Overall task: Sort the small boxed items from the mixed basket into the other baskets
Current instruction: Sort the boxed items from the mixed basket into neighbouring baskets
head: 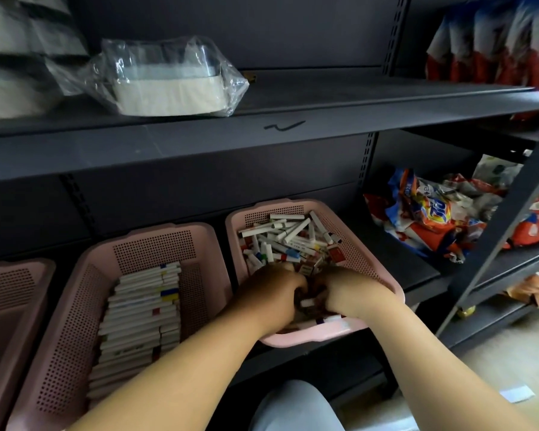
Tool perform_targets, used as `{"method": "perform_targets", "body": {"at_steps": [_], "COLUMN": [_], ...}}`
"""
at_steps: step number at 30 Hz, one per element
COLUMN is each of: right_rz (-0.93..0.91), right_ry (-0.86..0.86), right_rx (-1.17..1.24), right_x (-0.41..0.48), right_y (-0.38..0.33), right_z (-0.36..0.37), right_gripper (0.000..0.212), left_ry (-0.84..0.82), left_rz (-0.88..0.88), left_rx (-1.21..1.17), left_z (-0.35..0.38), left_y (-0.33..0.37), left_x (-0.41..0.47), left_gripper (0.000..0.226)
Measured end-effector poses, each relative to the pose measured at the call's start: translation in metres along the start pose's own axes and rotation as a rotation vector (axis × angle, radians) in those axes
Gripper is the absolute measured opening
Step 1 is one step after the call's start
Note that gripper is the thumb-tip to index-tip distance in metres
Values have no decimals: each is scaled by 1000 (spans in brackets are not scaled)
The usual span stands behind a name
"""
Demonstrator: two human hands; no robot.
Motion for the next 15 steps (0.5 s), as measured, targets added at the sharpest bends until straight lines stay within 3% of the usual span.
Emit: {"method": "perform_targets", "body": {"at_steps": [4,9,15], "right_rz": [73,103,125], "right_ry": [212,414,416], "right_rx": [66,102,158], "right_x": [-1,-12,-10], "right_y": [1,6,8], "right_z": [-12,-32,-30], "right_gripper": [29,32,31], "left_ry": [37,-34,-173], "left_rz": [-74,-195,-170], "left_rx": [247,467,643], "left_z": [2,-2,7], "left_y": [0,-2,-3], "left_x": [2,4,5], "left_gripper": [36,39,45]}}
Point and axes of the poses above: each hand's wrist, its own x-axis towards the middle knuckle, its own z-axis out of the palm, y = z × x, the point moved 6 cm from there along x, towards the middle knuckle, and after that the axes turned 14 degrees about y, right-handed, at the moved point
